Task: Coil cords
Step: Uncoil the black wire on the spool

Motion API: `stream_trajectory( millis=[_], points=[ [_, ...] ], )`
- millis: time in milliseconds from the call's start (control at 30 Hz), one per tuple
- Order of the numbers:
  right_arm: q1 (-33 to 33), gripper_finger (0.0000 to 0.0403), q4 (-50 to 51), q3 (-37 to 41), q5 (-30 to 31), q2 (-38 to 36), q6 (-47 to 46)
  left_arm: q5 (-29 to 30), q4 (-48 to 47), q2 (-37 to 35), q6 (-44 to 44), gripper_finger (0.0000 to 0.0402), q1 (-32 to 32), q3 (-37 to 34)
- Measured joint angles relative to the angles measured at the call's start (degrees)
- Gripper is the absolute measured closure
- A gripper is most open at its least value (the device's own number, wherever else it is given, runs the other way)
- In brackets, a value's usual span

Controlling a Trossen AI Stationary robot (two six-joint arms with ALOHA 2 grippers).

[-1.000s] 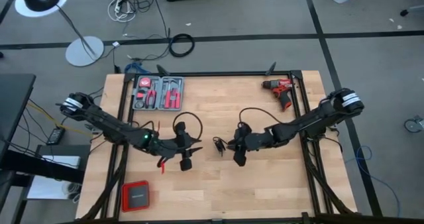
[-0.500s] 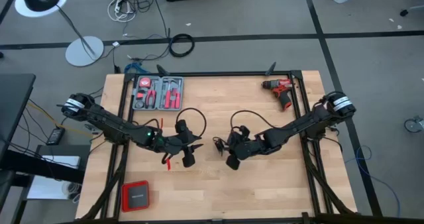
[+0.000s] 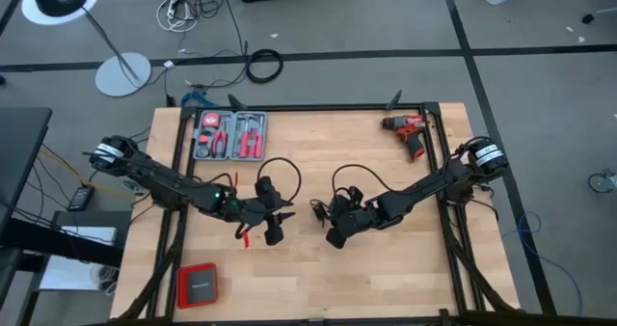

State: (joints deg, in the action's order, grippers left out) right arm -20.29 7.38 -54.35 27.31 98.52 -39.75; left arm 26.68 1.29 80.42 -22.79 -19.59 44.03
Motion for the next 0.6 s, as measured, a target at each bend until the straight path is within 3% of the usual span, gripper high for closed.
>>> stream_trajectory(
  millis=[600],
  points=[
    [2.45,0.0313,-1.32,0.0,-0.27,-0.07,0.84,0.04,0.03,0.0,1.38,0.027,0.0,0.0]
  ],
)
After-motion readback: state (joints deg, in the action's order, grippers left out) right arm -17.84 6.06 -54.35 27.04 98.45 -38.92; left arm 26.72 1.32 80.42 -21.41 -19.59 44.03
